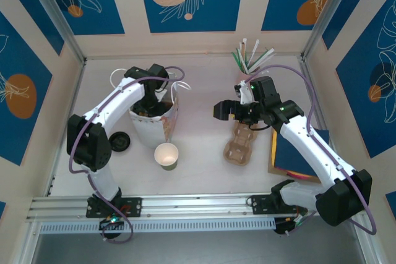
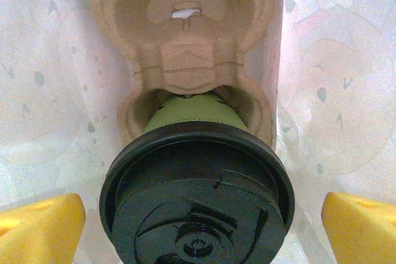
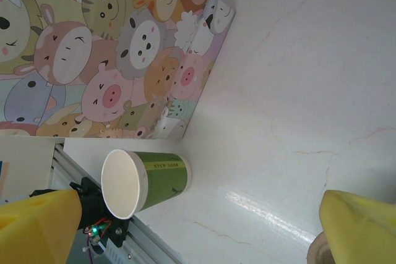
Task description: Pack the takeout coffee
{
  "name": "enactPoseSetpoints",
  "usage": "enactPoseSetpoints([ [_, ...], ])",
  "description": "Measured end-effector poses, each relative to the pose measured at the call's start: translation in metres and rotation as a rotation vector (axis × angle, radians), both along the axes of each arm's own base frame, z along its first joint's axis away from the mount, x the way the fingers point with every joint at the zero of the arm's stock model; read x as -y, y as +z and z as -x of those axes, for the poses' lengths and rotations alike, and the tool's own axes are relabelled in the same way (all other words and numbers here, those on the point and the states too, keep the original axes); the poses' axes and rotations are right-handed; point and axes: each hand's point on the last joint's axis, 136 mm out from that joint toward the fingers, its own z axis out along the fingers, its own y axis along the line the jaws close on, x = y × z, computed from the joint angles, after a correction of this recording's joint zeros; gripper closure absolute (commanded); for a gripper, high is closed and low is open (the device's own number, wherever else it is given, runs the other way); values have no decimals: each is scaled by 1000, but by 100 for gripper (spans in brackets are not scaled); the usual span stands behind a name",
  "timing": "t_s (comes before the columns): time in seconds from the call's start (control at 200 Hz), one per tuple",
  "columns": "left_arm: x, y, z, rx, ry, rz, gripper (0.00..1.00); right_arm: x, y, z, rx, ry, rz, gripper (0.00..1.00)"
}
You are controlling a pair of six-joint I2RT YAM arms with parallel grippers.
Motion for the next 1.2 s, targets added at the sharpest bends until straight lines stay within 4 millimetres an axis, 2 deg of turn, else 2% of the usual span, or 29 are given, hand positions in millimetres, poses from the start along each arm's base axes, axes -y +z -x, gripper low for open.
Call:
enactPoseSetpoints([
  [1.2, 0, 6, -1, 7, 7, 4, 2, 0, 0, 0, 0, 0, 0, 1],
])
